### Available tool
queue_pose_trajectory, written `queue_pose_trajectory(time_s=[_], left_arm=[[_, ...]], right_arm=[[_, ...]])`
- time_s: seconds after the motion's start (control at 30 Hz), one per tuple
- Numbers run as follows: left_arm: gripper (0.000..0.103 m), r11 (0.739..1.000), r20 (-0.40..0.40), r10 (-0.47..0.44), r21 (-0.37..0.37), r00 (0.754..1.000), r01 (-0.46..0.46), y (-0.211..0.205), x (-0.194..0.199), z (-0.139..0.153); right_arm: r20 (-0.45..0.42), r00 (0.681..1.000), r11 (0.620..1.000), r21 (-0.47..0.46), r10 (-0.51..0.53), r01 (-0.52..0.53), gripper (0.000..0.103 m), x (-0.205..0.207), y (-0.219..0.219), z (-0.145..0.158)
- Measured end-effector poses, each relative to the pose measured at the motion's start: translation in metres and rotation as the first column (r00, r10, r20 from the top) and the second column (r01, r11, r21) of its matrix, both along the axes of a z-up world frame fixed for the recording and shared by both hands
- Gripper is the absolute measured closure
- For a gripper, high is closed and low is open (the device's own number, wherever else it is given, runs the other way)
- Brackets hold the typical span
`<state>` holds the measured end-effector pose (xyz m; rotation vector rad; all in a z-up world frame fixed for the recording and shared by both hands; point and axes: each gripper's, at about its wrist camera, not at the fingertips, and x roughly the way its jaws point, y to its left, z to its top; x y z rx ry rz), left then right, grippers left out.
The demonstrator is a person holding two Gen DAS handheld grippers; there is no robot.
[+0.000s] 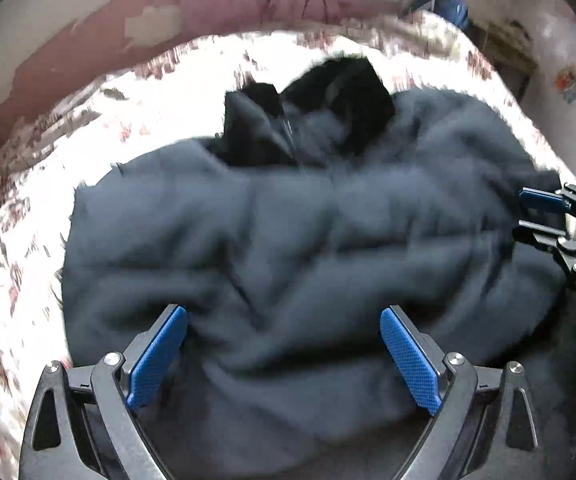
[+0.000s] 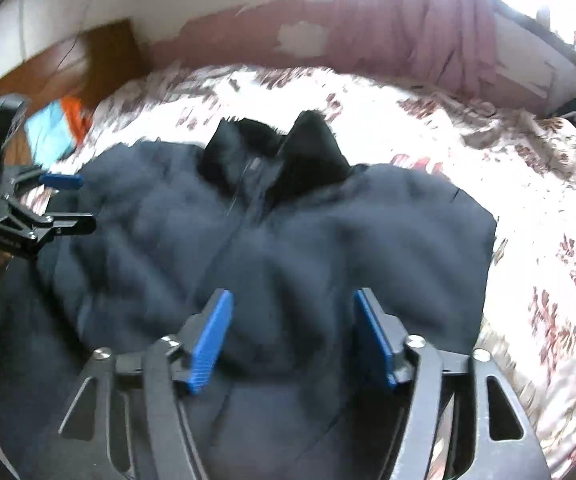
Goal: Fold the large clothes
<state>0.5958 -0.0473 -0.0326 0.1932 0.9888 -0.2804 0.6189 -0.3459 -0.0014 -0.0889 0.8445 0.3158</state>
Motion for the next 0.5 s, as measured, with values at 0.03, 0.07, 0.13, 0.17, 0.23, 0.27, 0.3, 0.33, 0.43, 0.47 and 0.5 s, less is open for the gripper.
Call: queue_pose_trajectory(time_s=[0.03,0.07,0.13,0.17,0.23,0.27,0.3,0.33,0.43,0.47,0.5], left_arm=[[0.006,1.000,0.021,0.010,-0.009,1.000,-0.010,0.004,0.008,0.007],[0.006,0.999,0.041,0.029,-0.021,0.999,-0.029,0.008,0.018,0.014],[0.006,0.995,0.074,0.091,-0.048,0.993,-0.088,0.017,0.046,0.023],[0.006,0.992,0.082,0.115,-0.055,0.990,-0.111,0.020,0.057,0.024],[0.006,0.982,0.093,0.179,-0.074,0.980,-0.172,0.024,0.085,0.022],[0.006,0.974,0.095,0.216,-0.089,0.972,-0.208,0.025,0.101,0.020],[0.006,0.967,0.098,0.243,-0.101,0.965,-0.234,0.026,0.113,0.018],[0.006,0.957,0.098,0.278,-0.111,0.956,-0.267,0.025,0.127,0.015],[0.006,0.939,0.105,0.330,-0.136,0.938,-0.315,0.020,0.152,0.005],[0.006,0.934,0.112,0.344,-0.139,0.932,-0.328,0.018,0.159,0.002],[0.007,0.931,0.114,0.354,-0.136,0.928,-0.339,0.015,0.165,0.000]], right_arm=[[0.001,1.000,1.000,0.010,-0.014,0.014,0.043,0.014,-0.001,0.004],[0.002,0.999,0.999,0.024,-0.036,0.036,0.043,0.031,-0.001,0.007],[-0.003,0.996,0.994,0.062,-0.086,0.086,0.043,0.056,-0.001,0.009],[-0.009,0.994,0.991,0.085,-0.107,0.108,0.043,0.069,-0.001,0.008],[-0.019,0.987,0.979,0.128,-0.157,0.158,0.043,0.098,0.003,0.007],[-0.018,0.985,0.975,0.141,-0.172,0.173,0.043,0.110,0.007,0.006],[-0.016,0.983,0.971,0.154,-0.185,0.185,0.043,0.126,0.012,0.006],[-0.012,0.982,0.969,0.161,-0.190,0.190,0.043,0.137,0.017,0.005],[-0.006,0.981,0.971,0.143,-0.193,0.192,0.044,0.164,0.041,-0.001],[-0.002,0.982,0.974,0.128,-0.188,0.187,0.045,0.171,0.049,-0.002],[0.001,0.983,0.977,0.112,-0.185,0.184,0.047,0.176,0.054,-0.002]])
